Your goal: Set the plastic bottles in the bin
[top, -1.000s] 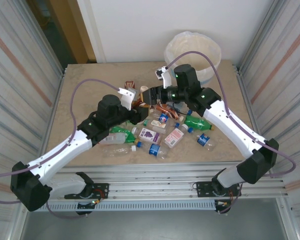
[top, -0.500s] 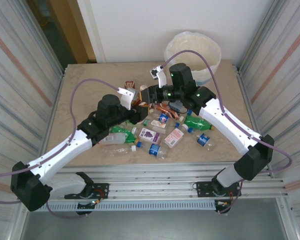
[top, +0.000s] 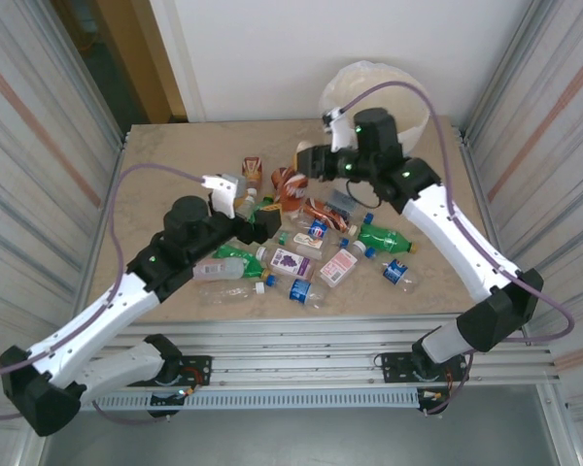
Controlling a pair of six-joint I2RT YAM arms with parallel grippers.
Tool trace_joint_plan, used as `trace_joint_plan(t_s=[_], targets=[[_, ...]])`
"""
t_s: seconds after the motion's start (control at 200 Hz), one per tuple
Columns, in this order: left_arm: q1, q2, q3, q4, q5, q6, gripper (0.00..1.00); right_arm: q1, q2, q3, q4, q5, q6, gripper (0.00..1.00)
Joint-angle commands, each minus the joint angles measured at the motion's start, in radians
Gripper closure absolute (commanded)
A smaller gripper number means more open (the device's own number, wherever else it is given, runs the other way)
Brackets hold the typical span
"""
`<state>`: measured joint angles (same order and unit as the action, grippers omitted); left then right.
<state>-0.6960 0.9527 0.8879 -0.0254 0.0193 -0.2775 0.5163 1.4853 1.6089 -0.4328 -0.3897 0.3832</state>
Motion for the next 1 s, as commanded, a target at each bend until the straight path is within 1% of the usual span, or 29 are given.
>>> trace_joint_plan(t_s=[0.0,0.095,0.205,0.311,0.456,0.606,0.686,0.807,0.997], targets=[[-0.005,-0.061,-0.020,-0.011,-0.105,-0.030,0.01,-0.084,-0.062,0.104,-0.001,0.045,-0.031,0.91],[-0.005,-0.093,-0.036,-0.033,-0.155,-0.043,0.01,-0.163,-0.047,0.174,0.020,0.066,-0.044,0.91],[-0.005,-0.114,-0.056,-0.041,-0.197,-0.057,0.01,-0.249,0.006,0.246,0.064,0.084,-0.049,0.91],[-0.005,-0.125,-0.060,-0.055,-0.233,-0.075,0.01,-0.318,0.094,0.348,0.081,0.097,-0.050,0.93],[-0.005,-0.138,-0.063,-0.083,-0.277,-0.088,0.01,-0.376,0.240,0.481,0.082,0.096,-0.056,0.94],[-0.004,-0.160,-0.067,-0.120,-0.335,-0.111,0.01,-0.398,0.403,0.651,-0.003,0.087,-0.067,0.94],[-0.003,-0.173,-0.072,-0.145,-0.362,-0.120,0.01,-0.398,0.471,0.713,-0.046,0.095,-0.085,0.94],[-0.003,-0.194,-0.086,-0.174,-0.399,-0.147,0.01,-0.400,0.545,0.755,-0.088,0.100,-0.102,0.91],[-0.002,-0.240,-0.107,-0.242,-0.462,-0.227,0.01,-0.403,0.608,0.759,-0.129,0.097,-0.125,0.85]])
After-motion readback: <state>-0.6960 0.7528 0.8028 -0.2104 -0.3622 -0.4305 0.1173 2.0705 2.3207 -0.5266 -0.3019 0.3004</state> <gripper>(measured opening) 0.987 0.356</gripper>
